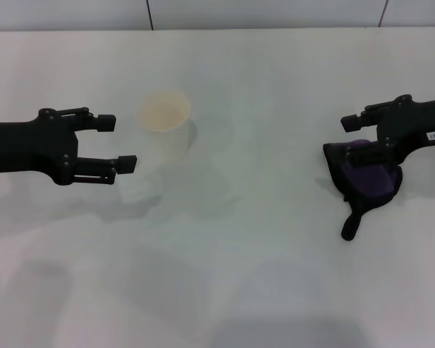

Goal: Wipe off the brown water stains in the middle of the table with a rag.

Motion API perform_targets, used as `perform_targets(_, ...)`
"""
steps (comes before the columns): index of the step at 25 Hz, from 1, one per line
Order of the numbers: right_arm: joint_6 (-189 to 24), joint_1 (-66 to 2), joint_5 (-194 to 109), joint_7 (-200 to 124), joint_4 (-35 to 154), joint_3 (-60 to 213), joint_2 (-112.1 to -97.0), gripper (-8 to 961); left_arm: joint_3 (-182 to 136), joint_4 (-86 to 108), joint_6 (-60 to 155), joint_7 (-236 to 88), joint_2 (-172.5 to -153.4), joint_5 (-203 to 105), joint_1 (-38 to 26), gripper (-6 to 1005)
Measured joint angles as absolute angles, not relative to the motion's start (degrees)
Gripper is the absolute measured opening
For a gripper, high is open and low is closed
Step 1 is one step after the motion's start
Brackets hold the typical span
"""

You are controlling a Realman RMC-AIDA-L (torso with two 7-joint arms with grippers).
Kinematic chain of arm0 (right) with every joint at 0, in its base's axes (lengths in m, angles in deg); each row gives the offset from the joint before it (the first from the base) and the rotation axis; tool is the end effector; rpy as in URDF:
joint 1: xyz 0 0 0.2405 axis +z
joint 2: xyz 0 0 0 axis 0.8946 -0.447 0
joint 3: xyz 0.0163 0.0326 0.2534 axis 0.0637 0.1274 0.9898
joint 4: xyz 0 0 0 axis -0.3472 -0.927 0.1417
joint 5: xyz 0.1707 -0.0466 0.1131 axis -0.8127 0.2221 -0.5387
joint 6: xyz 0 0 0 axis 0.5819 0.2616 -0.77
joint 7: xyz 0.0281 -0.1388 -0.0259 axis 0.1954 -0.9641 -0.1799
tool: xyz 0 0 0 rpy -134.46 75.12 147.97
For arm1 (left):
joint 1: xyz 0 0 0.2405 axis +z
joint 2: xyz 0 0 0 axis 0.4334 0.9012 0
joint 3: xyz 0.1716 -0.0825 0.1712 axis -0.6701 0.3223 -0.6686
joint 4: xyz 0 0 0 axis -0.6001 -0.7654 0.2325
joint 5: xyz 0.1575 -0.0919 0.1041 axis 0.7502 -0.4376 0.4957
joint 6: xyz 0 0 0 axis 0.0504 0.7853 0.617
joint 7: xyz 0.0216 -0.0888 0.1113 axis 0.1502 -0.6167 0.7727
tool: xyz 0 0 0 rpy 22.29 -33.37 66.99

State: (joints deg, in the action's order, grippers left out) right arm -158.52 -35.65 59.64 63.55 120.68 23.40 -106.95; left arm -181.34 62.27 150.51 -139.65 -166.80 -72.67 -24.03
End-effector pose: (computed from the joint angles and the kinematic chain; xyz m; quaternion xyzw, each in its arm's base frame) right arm 0.2171 0.3581 0.0427 -0.9655 0.1893 0.0952 0.1515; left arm -0.2615 0.3337 0.0560 -0.9593 -0.1722 -0.1820 0.1305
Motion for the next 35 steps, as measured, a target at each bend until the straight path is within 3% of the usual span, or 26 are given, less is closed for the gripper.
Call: perform_targets(35, -158.5, -35.2, 59.7, 64.0, 120.7, 23.5, -106.89, 636, -181.3, 62.0, 150.5, -139.6, -166.66, -72.4, -24.7, 875)
